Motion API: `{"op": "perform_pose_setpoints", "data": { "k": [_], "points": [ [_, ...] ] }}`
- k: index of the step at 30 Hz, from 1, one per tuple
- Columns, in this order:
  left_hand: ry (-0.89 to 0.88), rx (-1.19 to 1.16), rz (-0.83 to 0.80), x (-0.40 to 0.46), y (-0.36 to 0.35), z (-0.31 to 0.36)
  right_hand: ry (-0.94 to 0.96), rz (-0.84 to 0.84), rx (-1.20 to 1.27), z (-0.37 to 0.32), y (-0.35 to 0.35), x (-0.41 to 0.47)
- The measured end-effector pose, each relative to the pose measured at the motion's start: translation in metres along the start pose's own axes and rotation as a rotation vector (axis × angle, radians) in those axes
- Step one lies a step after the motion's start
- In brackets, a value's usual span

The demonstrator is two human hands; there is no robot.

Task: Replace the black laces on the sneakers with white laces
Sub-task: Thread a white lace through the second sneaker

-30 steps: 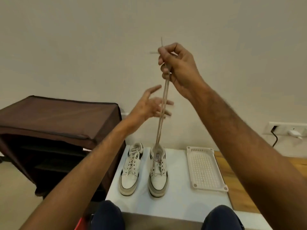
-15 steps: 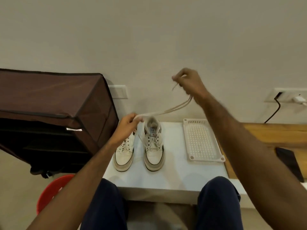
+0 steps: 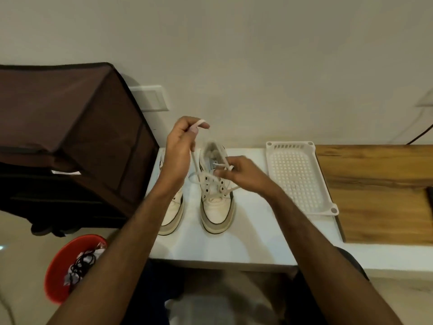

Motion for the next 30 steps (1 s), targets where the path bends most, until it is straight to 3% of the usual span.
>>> {"op": "perform_pose_setpoints", "data": {
  "k": [2, 6, 11, 15, 21, 26, 30],
  "points": [
    [-0.151, 0.320, -0.039, -0.001, -0.002, 0.003, 0.010, 0.036, -0.013, 0.008, 0.022, -0.003],
    [-0.275, 0.572, -0.117, 0.004, -0.002, 0.009, -0.032, 0.133, 0.083, 0.020, 0.062, -0.017],
    [-0.145, 0.398, -0.066, 0.010, 0.009, 0.004, -0.023, 0.268, -0.008, 0.018, 0.066, -0.010],
    [-0.053, 0.439, -0.073, -0.005, 0.037, -0.026, 0.036, 0.302, -0.168, 0.030, 0.047, -0.007],
    [0.087, 0.713, -0.031, -0.035, 0.083, -0.076, 0.006, 0.058, -0.267, 0.054, 0.030, -0.007],
    [0.035, 0.953, 0.017, -0.028, 0.071, -0.100, 0.026, 0.089, -0.208, 0.054, 0.020, 0.000],
    [-0.045, 0.773, -0.046, -0.018, 0.030, -0.092, 0.042, 0.068, -0.040, 0.048, 0.020, -0.001]
  ]
}}
Point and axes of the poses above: each hand's wrist, its own x-axis towards the middle knuckle, its own y-axis out of the back of the hand, z = x × y, the point moved 3 cm from there along x, towards the middle knuckle, and after that the axes turned 7 degrees about y, right-handed, at the moved point
